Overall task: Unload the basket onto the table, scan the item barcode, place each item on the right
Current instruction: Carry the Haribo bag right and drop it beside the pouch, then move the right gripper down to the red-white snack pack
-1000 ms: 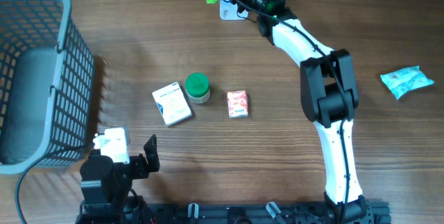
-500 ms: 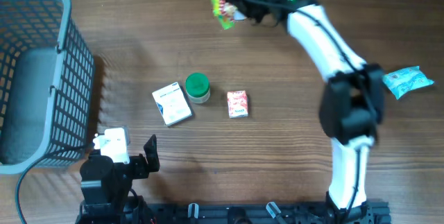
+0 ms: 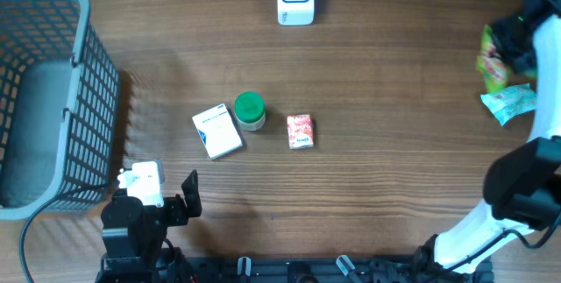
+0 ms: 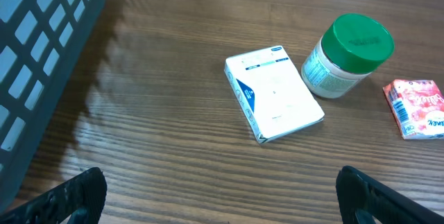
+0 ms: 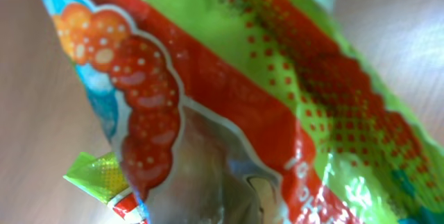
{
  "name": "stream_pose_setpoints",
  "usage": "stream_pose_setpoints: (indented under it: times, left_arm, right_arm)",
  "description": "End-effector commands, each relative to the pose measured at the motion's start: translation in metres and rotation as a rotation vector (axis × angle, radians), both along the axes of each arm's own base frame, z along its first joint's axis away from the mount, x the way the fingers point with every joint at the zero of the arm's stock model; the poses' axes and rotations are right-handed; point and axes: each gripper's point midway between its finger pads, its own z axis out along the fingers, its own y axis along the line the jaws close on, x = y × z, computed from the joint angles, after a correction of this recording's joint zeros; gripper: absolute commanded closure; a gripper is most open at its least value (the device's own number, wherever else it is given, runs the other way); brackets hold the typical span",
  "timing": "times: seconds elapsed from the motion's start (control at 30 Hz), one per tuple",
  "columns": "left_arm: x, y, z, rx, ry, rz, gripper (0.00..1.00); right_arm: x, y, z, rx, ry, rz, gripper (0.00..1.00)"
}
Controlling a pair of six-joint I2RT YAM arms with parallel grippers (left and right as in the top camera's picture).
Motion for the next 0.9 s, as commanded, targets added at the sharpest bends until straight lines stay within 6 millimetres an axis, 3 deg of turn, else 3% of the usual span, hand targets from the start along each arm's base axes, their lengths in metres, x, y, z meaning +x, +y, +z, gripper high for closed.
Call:
stream_pose_setpoints:
  times: [0.0,0.1,0.13,0.23,0.27,0.33,0.37,0.4,0.47,0.53,0.6,0.7,0.8,0.87]
  left_arm:
    - [0.000,-0.001,-0.001,-0.003,-0.002,-0.008,0.00]
    - [0.000,-0.001,-0.001,-0.003,-0.002,-0.008,0.00]
    - [0.000,-0.001,-0.001,-0.003,-0.002,-0.008,0.00]
    - [0.000,-0.001,-0.001,-0.003,-0.002,-0.008,0.00]
    - [0.000,-0.001,-0.001,-0.003,-0.002,-0.008,0.00]
    - [0.000,-0.001,-0.001,-0.003,-0.002,-0.008,0.00]
    - [0.000,-0.001,-0.001,-0.003,-0.002,-0.008,0.00]
    - [0.000,-0.001,-0.001,-0.003,-0.002,-0.008,0.00]
    - [0.000,-0.001,-0.001,-0.003,-0.002,-0.008,0.00]
    - [0.000,-0.001,-0.001,-0.003,-0.002,-0.008,0.00]
    - [0.000,-0.001,-0.001,-0.003,-0.002,-0.008,0.00]
    - [0.000,-0.001,-0.001,-0.003,-0.002,-0.008,0.00]
    - [0.000,-0.001,-0.001,-0.003,-0.002,-0.008,0.00]
    - [0.000,-0.001,-0.001,-0.003,-0.002,-0.008,0.00]
  right_arm:
    - [-0.051,-0.067,-0.027,-0.147,0.132,-0.212,0.96]
    - [-0.070,-0.080,-0.066,-0.106,0.147,-0.266,0.96]
    - [-0.075,-0.079,-0.084,-0.078,0.147,-0.273,0.96]
    - [-0.076,-0.071,-0.112,-0.036,0.128,-0.266,0.94]
    - [-0.076,-0.068,-0.120,-0.025,0.122,-0.264,0.89]
    - [-0.077,-0.065,-0.125,-0.007,0.122,-0.259,0.61]
    - [-0.076,-0.066,-0.123,-0.010,0.117,-0.257,0.48]
    - [-0.075,-0.066,-0.121,-0.010,0.115,-0.256,0.42]
    - [-0.072,-0.063,-0.114,0.013,0.102,-0.250,0.16]
    - [-0.058,-0.052,-0.102,0.080,0.051,-0.174,0.00]
    - [-0.044,-0.039,-0.085,0.140,-0.012,-0.111,0.00]
    - [-0.022,-0.003,-0.047,0.230,-0.143,-0.005,0.00]
    - [-0.008,0.050,-0.007,0.274,-0.240,0.152,0.00]
    - [0.001,0.105,0.016,0.287,-0.278,0.332,0.00]
